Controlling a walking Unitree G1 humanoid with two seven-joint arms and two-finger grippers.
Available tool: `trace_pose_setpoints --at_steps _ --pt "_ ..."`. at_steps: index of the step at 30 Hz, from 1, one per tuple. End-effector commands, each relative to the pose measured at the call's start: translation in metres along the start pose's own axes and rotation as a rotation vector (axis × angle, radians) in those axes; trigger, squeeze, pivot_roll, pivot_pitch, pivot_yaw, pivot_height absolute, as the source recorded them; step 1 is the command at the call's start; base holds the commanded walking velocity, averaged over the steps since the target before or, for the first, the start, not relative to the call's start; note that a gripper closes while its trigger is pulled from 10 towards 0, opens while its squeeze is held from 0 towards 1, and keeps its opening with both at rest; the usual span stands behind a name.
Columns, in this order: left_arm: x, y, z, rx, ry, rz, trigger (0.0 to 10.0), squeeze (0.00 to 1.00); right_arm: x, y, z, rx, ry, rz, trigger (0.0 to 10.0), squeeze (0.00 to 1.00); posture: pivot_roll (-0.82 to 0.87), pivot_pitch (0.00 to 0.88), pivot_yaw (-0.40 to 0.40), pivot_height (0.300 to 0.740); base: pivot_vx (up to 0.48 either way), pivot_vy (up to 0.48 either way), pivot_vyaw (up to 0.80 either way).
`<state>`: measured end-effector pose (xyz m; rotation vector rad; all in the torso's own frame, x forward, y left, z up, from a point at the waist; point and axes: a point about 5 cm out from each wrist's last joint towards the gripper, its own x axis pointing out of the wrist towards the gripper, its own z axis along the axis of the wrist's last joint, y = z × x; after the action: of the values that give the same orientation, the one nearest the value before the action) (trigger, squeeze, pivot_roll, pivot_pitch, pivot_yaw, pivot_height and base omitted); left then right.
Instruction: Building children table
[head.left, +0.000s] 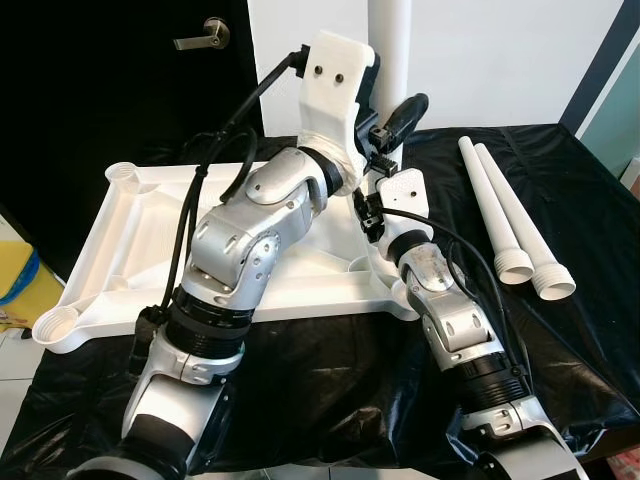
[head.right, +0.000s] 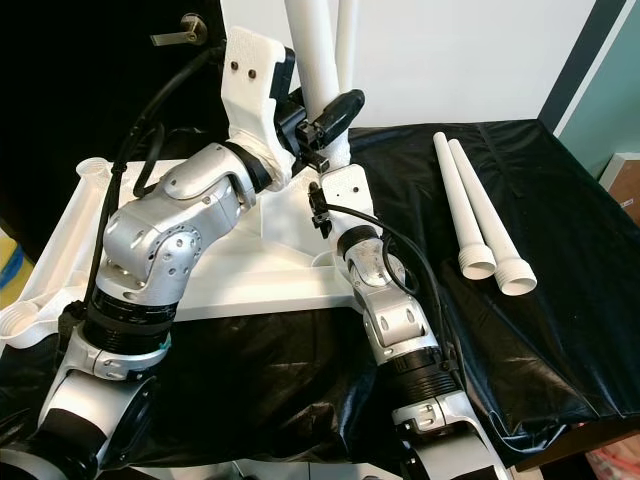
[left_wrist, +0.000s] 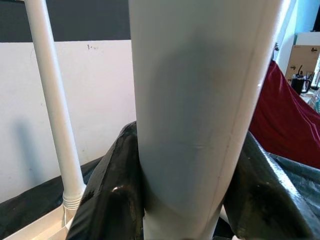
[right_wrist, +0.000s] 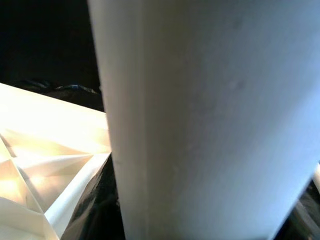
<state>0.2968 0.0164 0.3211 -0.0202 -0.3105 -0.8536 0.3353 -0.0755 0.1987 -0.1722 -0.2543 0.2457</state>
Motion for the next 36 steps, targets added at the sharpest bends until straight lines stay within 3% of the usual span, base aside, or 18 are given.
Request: trace_pose_setpoints --at_steps 1,7,8,9,11,16,19,25,31,34,36 --pt "0.006 -0.02 -0.001 -0.018 -0.009 -0.136 10.0 1.0 0.002 0.003 0.0 0.037 0.015 -0.001 10.0 0.0 -0.02 0.02 -0.014 0.74 0.0 0.0 0.0" --pt "0.004 -0.026 -0.001 0.003 -0.029 -0.165 10.0 1.0 0.003 0.001 -0.003 0.088 0.036 -0.032 10.0 0.0 -0.02 0.02 -0.013 0.74 0.0 0.0 0.0" --pt "0.004 -0.024 -0.002 0.021 -0.025 -0.149 10.0 0.75 0.004 0.0 -0.004 0.102 0.044 -0.046 10.0 0.0 -0.02 0.02 -0.015 0.74 0.0 0.0 0.0" --pt "0.004 -0.024 -0.002 0.021 -0.025 -0.149 10.0 0.75 0.004 0.0 -0.004 0.102 0.044 -0.046 10.0 0.0 -0.02 0.02 -0.015 0.74 0.0 0.0 0.0" --pt "0.004 -0.02 -0.005 0.071 -0.018 -0.105 10.0 0.0 0.004 -0.003 -0.006 0.123 0.06 -0.072 10.0 0.0 -0.02 0.021 -0.016 0.74 0.0 0.0 0.0" --pt "0.003 -0.014 -0.006 0.084 -0.029 -0.062 10.0 0.0 0.003 -0.01 -0.011 0.145 0.078 -0.119 10.0 0.0 -0.02 0.023 -0.017 0.74 0.0 0.0 0.0" --pt "-0.001 -0.01 -0.006 0.165 -0.054 -0.005 10.0 0.0 0.0 -0.016 -0.015 0.153 0.088 -0.132 10.0 0.0 -0.02 0.024 -0.017 0.74 0.0 0.0 0.0" --pt "-0.009 -0.007 -0.014 0.204 -0.04 0.021 10.0 0.0 -0.007 -0.024 -0.022 0.148 0.106 -0.167 10.0 0.0 -0.02 0.022 -0.015 0.74 0.0 0.0 0.0" --pt "-0.022 -0.003 -0.031 0.216 0.0 0.042 10.0 0.0 -0.015 -0.028 -0.03 0.171 0.12 -0.183 10.0 0.0 -0.02 0.02 -0.01 0.74 0.0 0.0 0.0" --pt "-0.038 0.006 -0.056 0.208 0.087 0.101 10.0 0.0 -0.026 -0.034 -0.038 0.178 0.148 -0.208 10.0 0.0 -0.02 0.017 -0.011 0.74 0.0 0.0 0.0" --pt "-0.04 0.006 -0.058 0.208 0.091 0.103 10.0 0.0 -0.027 -0.034 -0.039 0.176 0.149 -0.209 10.0 0.0 -0.02 0.017 -0.011 0.74 0.0 0.0 0.0"
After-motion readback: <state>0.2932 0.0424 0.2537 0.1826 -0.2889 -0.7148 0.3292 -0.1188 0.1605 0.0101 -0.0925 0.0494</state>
